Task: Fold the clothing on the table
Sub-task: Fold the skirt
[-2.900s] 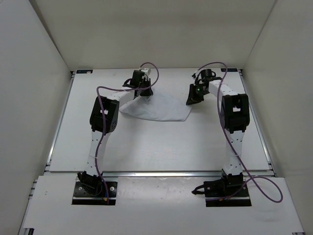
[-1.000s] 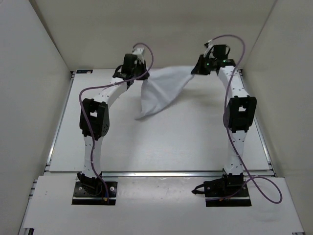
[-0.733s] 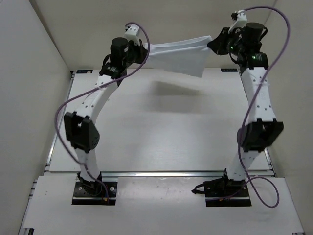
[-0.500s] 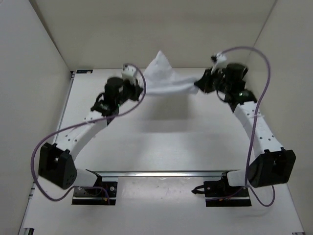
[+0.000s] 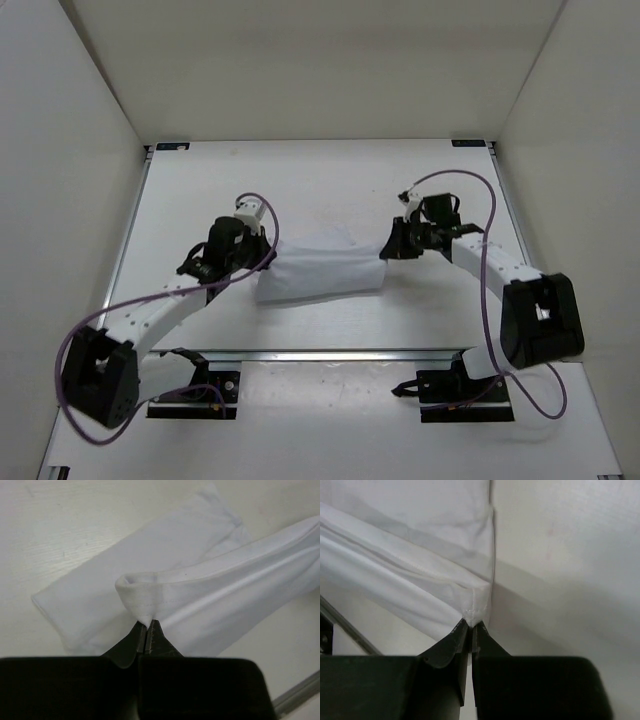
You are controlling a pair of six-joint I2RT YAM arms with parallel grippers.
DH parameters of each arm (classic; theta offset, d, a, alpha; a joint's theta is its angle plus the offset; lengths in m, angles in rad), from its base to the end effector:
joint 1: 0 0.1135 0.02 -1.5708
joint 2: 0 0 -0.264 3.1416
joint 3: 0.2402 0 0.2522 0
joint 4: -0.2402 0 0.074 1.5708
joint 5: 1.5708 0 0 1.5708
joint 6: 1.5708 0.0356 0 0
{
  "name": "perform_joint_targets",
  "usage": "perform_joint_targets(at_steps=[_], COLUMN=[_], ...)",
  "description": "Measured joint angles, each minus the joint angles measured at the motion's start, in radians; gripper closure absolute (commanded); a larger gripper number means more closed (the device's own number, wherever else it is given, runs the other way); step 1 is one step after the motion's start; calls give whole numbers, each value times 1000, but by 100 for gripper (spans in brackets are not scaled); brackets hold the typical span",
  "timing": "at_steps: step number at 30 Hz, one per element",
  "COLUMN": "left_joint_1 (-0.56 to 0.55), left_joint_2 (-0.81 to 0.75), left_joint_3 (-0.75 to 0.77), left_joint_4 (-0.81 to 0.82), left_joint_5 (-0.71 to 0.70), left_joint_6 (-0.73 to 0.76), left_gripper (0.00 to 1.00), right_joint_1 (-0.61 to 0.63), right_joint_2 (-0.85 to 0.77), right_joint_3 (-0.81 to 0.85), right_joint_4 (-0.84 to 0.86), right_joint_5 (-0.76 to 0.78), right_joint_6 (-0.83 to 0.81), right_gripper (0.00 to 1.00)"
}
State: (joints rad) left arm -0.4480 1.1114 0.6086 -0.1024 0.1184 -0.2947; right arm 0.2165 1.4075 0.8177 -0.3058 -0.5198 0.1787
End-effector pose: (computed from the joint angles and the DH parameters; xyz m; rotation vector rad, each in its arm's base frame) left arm 0.2113 -0.1062 0.2224 0.2391 2.2116 -0.5457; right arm 0.2693 0.0773 0.2057 -0.2763 2.4573 0.8116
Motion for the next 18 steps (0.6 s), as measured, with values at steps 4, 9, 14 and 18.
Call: perform_joint_targets(at_steps=[4, 9, 14, 18], left_joint_1=[41, 58, 60, 67], left_joint_2=[179, 246, 205, 180], left_joint_3=[105, 128, 118, 84], left_joint_4=[-3, -32, -48, -64], left_joint_5=[-40, -118, -194, -229], left_joint_6=[-23, -77, -122, -153], left_gripper=[100, 100, 100, 100], right_joint_1=[-2, 10, 38, 60], right_joint_2=[166, 377, 554, 646], right_joint_3=[179, 430, 635, 718], right_joint_4=[47, 60, 54, 22], right_joint_5=[-19, -77, -124, -143], right_joint_6=[-6, -26, -47, -57], right_gripper=[100, 100, 100, 100])
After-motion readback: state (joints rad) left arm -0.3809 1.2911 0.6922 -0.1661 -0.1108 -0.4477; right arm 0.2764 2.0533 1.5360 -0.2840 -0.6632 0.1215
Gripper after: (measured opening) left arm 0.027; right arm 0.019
